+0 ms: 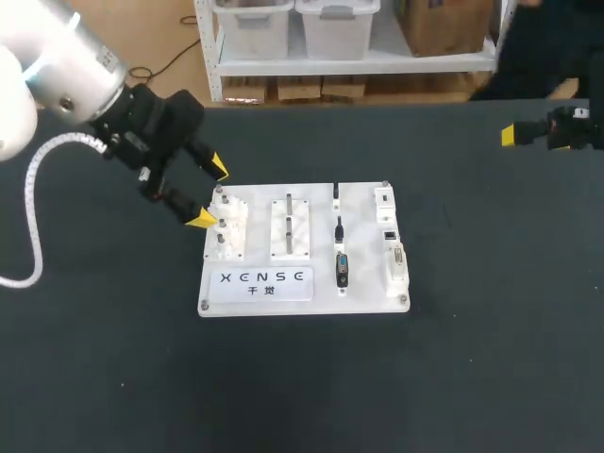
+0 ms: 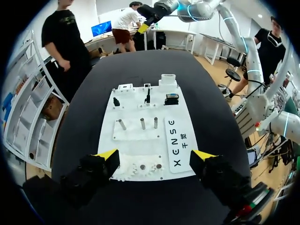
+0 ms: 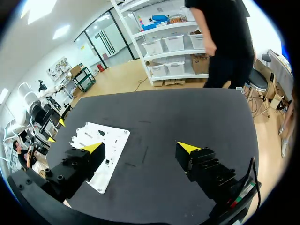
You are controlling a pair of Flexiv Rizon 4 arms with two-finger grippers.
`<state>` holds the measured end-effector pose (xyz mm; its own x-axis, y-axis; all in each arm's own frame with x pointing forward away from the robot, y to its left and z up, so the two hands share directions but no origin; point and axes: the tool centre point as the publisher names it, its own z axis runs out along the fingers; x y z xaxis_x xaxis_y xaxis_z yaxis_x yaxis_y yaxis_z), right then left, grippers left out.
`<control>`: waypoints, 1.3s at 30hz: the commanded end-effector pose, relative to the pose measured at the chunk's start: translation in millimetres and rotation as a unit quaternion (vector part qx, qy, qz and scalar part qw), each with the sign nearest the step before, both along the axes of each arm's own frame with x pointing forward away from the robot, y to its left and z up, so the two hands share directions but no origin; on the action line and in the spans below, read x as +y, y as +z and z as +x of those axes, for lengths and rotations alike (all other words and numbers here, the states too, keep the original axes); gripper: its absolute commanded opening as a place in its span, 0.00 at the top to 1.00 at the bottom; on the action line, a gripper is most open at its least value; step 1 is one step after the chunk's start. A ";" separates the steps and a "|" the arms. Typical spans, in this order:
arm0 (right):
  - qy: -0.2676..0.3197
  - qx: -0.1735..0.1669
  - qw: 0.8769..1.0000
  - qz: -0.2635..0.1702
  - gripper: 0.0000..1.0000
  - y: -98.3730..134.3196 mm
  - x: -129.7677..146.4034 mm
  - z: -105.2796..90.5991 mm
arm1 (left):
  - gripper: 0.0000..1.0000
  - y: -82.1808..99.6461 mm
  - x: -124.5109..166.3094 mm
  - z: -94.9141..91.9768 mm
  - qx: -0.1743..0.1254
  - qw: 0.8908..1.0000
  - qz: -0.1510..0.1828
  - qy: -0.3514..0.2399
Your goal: Insert the USB connector, Ethernet cable, and multi-pin plug into their matching sockets one by one.
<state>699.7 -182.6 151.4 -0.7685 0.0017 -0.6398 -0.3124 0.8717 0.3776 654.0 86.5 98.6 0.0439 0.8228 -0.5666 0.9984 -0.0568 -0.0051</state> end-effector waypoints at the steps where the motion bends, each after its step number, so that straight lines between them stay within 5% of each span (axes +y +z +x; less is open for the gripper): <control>1: 0.003 -0.001 1.000 0.003 0.00 -1.5 -1.2 0.9 | 0.00 -1.3 1.8 -4.3 -0.010 1.000 -0.001 0.012; 39: 0.003 -0.001 1.000 0.003 0.00 -1.5 -1.2 0.9 | 0.00 -0.6 -11.7 8.8 0.005 0.999 0.012 0.043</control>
<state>699.7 -182.6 151.3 -0.7685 0.0017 -0.6398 -0.3124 0.8717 0.3775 661.3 75.2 98.2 -0.0331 0.8345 -0.5501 0.9994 0.0315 -0.0124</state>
